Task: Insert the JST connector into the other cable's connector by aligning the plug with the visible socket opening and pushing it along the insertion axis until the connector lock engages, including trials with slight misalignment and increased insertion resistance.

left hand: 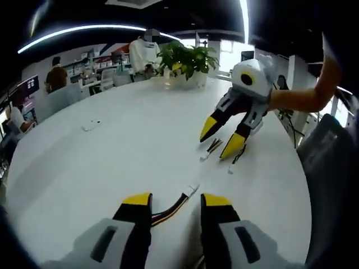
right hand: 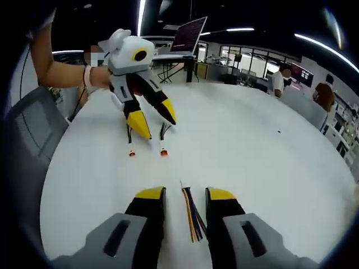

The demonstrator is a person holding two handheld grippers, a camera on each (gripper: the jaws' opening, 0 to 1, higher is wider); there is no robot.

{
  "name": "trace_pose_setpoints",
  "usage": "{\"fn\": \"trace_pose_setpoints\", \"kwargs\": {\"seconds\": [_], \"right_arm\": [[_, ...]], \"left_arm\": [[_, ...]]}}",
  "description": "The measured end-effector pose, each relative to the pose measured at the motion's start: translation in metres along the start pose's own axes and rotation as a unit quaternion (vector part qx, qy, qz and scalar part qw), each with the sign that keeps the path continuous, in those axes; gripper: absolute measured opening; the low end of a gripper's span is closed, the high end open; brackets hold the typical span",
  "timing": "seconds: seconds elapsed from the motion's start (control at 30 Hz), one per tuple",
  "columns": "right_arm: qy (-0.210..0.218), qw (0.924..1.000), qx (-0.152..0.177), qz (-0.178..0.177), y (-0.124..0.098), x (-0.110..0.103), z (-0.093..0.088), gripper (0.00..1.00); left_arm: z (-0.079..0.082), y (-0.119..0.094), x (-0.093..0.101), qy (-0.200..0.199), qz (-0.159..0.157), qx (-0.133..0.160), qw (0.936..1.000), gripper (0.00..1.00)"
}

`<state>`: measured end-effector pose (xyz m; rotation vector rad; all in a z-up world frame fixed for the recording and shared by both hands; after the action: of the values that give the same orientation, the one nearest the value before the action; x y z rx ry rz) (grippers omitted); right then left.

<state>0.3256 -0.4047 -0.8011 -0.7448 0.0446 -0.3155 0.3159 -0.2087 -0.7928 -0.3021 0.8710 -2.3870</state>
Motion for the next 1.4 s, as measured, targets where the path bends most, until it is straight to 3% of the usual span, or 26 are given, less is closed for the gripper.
{"fn": "trace_pose_setpoints", "kwargs": {"seconds": [0.6, 0.93, 1.07, 1.17, 1.3, 1.33, 1.4], "right_arm": [[-0.012, 0.9998, 0.011, 0.013, 0.012, -0.001, -0.004, 0.16], [-0.014, 0.9996, 0.021, 0.016, 0.014, -0.003, -0.003, 0.12], [-0.015, 0.9995, 0.025, 0.013, 0.013, -0.001, -0.004, 0.1], [-0.018, 0.9992, 0.033, 0.012, 0.014, -0.001, -0.006, 0.06], [-0.002, 0.9992, 0.04, -0.001, 0.014, 0.001, -0.007, 0.09], [0.0, 0.9991, 0.042, 0.001, 0.015, 0.001, -0.008, 0.1], [-0.001, 0.9991, 0.043, 0.004, 0.015, 0.001, -0.008, 0.07]], "left_arm": [[-0.001, 0.008, 0.001, 0.041, -0.01, 0.0, 0.9991, 0.19], [-0.001, 0.015, 0.006, 0.054, -0.035, 0.003, 0.9979, 0.15], [-0.002, 0.019, 0.009, 0.075, -0.037, -0.004, 0.9965, 0.13], [-0.001, 0.021, 0.011, 0.078, -0.046, 0.002, 0.9959, 0.1], [0.001, 0.026, 0.01, 0.087, -0.05, 0.012, 0.9949, 0.07], [0.001, 0.026, 0.011, 0.105, -0.057, 0.019, 0.9927, 0.06], [-0.001, 0.025, 0.01, 0.098, -0.057, 0.022, 0.9933, 0.06]]}}
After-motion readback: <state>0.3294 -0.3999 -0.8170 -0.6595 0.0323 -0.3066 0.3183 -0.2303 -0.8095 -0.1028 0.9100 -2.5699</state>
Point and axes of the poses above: the point that each gripper's makers call its tool centre point, and the gripper's own axes: y roughly forward along the fingers, x roughly to its right, z roughly out of its top, the point moved 7 cm from there along -y, roughly backward along the fingers, and after that the axes turned 6 degrees about -x, right-handed, at the moved point
